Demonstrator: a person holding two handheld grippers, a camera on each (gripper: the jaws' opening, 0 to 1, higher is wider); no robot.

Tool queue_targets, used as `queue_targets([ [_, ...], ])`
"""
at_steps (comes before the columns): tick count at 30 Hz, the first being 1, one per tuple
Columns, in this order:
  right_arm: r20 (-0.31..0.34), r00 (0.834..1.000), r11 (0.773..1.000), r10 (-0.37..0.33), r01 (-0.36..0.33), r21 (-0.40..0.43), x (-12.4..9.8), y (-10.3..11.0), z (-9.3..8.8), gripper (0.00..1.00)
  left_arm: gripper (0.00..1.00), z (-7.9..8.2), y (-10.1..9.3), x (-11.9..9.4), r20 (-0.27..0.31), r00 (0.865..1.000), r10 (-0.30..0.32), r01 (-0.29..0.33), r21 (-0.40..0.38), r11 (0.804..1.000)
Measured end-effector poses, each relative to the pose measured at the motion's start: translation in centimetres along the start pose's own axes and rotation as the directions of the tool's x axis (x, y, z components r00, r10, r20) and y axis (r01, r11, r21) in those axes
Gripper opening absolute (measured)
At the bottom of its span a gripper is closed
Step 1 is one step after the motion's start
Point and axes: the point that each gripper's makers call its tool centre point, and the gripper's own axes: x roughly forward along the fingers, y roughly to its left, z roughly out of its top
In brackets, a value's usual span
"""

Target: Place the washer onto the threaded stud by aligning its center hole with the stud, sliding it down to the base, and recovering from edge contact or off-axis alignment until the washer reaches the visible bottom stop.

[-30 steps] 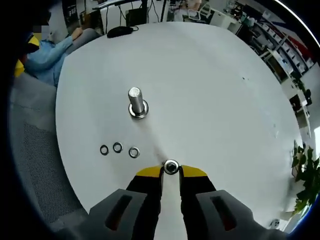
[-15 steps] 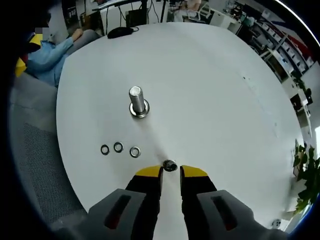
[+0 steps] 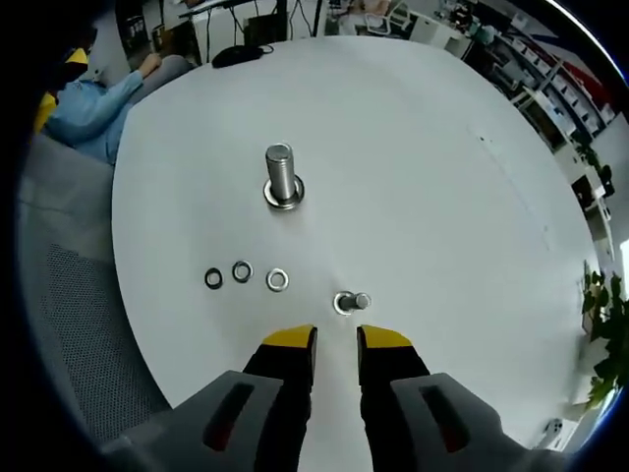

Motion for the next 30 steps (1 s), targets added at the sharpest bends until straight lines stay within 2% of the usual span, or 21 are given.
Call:
queue_targets([
  [11, 0.01, 1.0, 0.999, 0.027, -0.027, 0.036, 0.7, 1.7, 0.3, 0.19, 0.18, 0.2, 0.1, -0.1, 0.008, 1.0, 0.005, -0.005, -0.006, 1.0],
  [21, -0.003, 0.998, 0.997, 0.065, -0.065, 0.05, 2.4, 3.6, 0.8, 0.19, 0.18, 0.0, 0.2, -0.1, 0.002, 1.0, 0.009, -0.009, -0.01, 1.0],
  [30, -0.007, 0.997, 0.995, 0.081, -0.081, 0.06, 3.2, 4.0, 1.2, 0.19, 0.18, 0.0, 0.3, -0.1, 0.005, 1.0, 0.009, -0.009, -0.013, 1.0],
])
